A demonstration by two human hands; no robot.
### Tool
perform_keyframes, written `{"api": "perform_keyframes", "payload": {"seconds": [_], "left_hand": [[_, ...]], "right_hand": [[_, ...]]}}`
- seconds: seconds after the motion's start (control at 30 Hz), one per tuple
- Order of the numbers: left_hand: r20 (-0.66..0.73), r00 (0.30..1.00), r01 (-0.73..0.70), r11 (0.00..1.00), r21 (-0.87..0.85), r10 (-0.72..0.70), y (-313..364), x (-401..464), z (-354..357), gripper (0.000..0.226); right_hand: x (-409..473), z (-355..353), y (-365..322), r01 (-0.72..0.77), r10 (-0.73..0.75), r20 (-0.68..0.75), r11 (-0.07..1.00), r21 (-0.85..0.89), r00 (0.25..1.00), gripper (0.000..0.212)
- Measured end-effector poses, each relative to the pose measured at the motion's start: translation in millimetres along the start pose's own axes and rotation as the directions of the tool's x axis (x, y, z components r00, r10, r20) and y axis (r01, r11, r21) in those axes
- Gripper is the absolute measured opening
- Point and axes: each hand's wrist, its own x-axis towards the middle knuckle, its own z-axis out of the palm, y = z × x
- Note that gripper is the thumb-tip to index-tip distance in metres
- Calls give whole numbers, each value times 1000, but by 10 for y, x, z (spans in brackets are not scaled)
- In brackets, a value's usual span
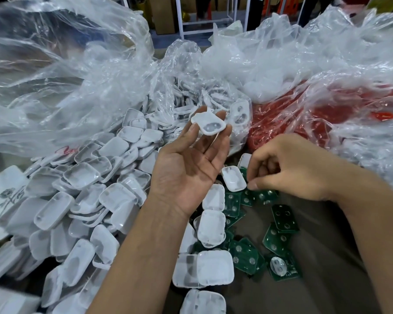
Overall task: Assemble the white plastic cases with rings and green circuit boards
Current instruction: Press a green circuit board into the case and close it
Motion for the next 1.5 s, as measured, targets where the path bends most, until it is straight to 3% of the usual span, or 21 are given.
{"api": "perform_keyframes", "payload": {"seconds": [0.17, 0.37, 0.5, 0.63, 0.73, 0.9, 1.0, 1.23, 1.37, 1.5], "left_hand": [[-22, 1000, -12, 999, -35, 11, 12, -12, 16, 49], [-26, 999, -22, 998, -58, 21, 18, -27, 22, 45], [-40, 998, -41, 998, -41, 40, 15, -28, 18, 42], [-53, 996, -65, 998, 8, 65, -22, -24, 37, 42], [-31, 998, -55, 995, 78, 58, -48, -20, 54, 44], [-49, 998, -28, 933, 359, 49, -88, -12, 24, 47], [-24, 999, -5, 839, 544, 22, -144, -25, -9, 35], [-7, 991, -53, 440, 896, 132, -189, -27, -16, 44], [48, 979, -87, 188, 978, 200, -252, -29, -11, 46], [105, 963, -107, -4, 994, 247, -273, -49, -3, 39]], "right_hand": [[22, 12, -23, 62, 20, -284, 959, 277, 959, 9], [102, 204, 12, -59, 138, -305, 965, 255, 942, 10], [94, 157, 29, -9, 128, -357, 949, 316, 925, 13], [103, 104, 20, 141, 234, -495, 782, 607, 837, 9], [111, 98, 8, 192, 323, -518, 674, 714, 792, 12], [111, 71, 14, 218, 409, -625, 694, 686, 665, 18], [116, 62, 28, 227, 437, -628, 675, 702, 644, 14], [117, 51, 57, 229, 446, -617, 659, 717, 649, 11], [117, 52, 57, 225, 432, -619, 671, 706, 656, 13], [111, 61, 63, 205, 406, -593, 679, 705, 695, 17]]}}
